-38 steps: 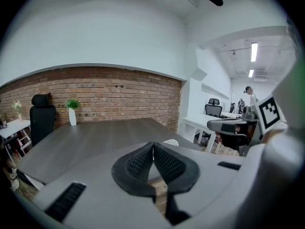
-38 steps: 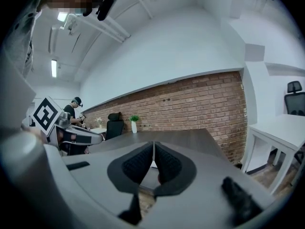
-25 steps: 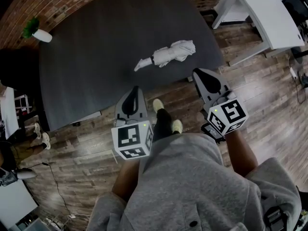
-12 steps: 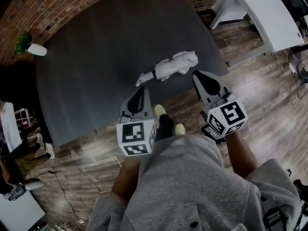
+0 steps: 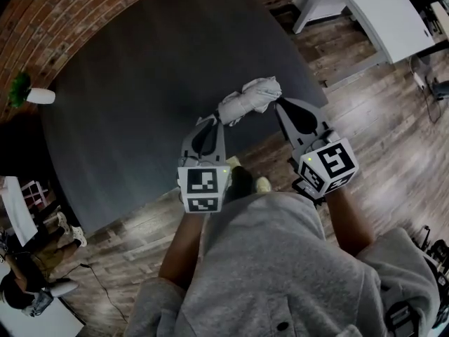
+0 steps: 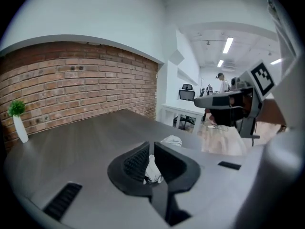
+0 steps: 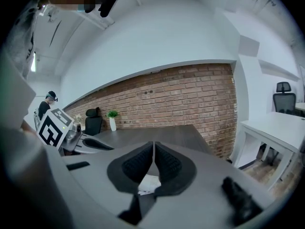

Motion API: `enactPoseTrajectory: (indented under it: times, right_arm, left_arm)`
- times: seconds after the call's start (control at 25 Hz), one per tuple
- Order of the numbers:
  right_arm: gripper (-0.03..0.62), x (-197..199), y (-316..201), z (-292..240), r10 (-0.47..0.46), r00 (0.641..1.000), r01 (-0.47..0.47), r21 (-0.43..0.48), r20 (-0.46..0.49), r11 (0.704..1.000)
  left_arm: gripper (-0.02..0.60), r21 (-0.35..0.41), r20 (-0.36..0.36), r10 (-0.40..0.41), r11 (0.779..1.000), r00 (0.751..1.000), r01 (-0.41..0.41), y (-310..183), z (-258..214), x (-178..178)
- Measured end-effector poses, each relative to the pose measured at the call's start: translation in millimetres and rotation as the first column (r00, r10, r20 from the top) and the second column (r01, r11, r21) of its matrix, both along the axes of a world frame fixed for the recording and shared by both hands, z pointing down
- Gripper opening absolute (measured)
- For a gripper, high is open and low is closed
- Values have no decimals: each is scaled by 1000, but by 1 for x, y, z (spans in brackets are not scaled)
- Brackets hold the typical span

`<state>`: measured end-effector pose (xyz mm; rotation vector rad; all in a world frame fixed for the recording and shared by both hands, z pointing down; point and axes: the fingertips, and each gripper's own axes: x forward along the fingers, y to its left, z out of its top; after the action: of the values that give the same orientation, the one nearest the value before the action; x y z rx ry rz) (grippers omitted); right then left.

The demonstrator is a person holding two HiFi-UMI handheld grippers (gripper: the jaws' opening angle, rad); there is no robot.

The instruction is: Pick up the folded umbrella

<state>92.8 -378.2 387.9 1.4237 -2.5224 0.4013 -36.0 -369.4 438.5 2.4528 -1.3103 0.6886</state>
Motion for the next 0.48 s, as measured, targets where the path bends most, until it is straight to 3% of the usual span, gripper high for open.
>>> enactPoseTrajectory:
  times: [0.08, 0.2, 0.48]
  right_arm:
    - [31, 2, -4, 2, 14, 1000, -14, -6, -4, 1000]
    - [31, 7, -11, 4, 35, 999, -35, -13, -10, 999]
    - [31, 13, -27, 10, 72, 997, -73, -35, -11, 997]
  left_arm:
    - [26, -12, 6, 33, 999, 999, -33, -6, 7, 5]
    - [125, -36, 9, 78, 996, 997, -77, -15, 18, 12]
    - [248, -70, 55, 244, 968, 968, -240, -32, 51, 38]
